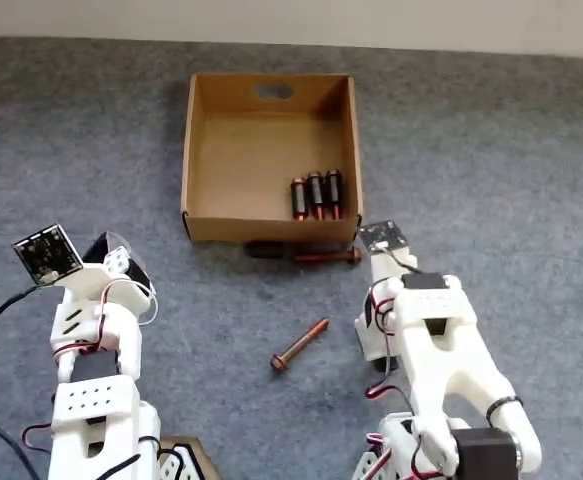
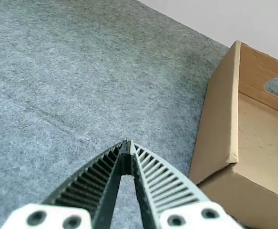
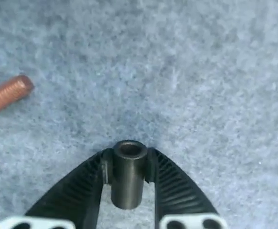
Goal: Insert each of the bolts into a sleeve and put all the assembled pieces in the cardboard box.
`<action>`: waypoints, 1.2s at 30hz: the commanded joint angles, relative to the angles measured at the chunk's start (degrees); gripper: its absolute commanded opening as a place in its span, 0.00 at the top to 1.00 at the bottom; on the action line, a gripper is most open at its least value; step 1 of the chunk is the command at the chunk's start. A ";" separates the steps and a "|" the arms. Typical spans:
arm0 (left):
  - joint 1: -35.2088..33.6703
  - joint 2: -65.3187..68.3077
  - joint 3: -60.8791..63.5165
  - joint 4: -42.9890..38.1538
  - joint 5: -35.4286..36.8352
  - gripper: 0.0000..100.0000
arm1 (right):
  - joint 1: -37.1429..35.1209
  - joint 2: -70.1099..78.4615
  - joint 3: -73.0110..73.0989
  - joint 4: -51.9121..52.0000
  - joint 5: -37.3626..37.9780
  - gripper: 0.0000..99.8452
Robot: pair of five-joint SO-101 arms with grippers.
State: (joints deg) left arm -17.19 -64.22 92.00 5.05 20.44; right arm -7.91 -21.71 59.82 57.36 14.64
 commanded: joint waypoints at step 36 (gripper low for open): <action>1.01 -1.01 -2.15 -0.97 -0.09 0.99 | 0.57 -4.18 4.00 4.09 10.90 0.82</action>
State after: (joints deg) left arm -17.19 -64.22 92.00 5.05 20.44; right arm -8.09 -25.67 62.73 60.88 24.92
